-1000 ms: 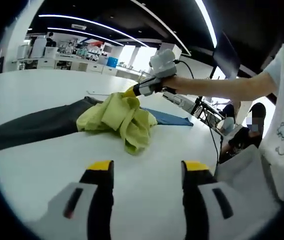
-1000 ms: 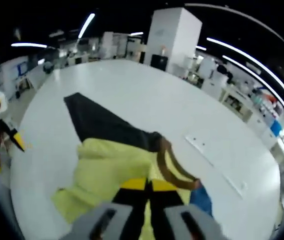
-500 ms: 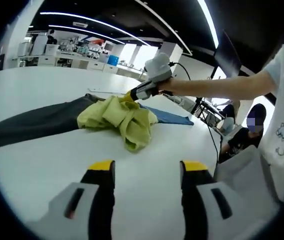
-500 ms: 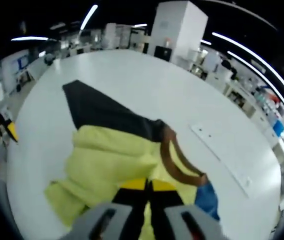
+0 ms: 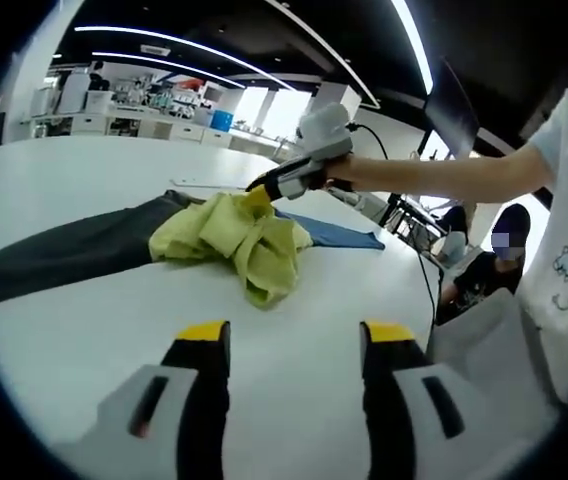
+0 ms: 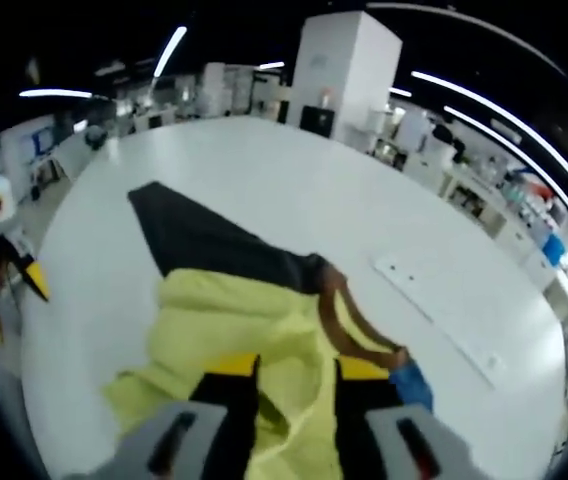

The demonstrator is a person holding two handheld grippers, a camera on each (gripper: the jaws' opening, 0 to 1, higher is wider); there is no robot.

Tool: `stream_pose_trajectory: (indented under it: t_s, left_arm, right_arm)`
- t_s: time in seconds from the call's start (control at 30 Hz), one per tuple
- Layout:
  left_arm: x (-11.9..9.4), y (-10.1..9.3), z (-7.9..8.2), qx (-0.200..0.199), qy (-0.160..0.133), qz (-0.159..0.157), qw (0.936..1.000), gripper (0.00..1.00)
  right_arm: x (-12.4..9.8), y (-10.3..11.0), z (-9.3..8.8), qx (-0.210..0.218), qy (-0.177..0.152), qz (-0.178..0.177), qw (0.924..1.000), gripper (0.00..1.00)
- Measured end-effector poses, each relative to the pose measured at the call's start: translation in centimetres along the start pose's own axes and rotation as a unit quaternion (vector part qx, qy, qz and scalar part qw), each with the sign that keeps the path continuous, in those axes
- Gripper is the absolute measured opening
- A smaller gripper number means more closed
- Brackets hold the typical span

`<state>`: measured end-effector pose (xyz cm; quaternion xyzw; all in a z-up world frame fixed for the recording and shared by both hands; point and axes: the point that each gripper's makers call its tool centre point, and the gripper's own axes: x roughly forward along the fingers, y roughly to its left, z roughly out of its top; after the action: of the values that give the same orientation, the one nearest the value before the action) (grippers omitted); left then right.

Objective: Fold the garment on the visible template until the final outline fits inside the template.

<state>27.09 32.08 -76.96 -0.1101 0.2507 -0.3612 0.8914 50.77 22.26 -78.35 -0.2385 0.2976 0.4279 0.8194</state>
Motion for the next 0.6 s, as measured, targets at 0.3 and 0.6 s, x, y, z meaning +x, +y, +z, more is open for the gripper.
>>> stream_pose_trajectory:
  t_s: [0.3, 0.6]
  left_arm:
    - [0.2, -0.2, 0.1, 0.007, 0.006, -0.005, 1.0000, 0.49]
    - [0.6, -0.3, 0.4, 0.014, 0.010, -0.012, 0.9998, 0.49]
  right_arm:
    - [-1.9, 0.8, -0.6, 0.013, -0.020, 0.001, 0.9997, 0.58]
    - [-3.0, 1.7, -1.3, 0.007, -0.033, 0.006, 0.9994, 0.85]
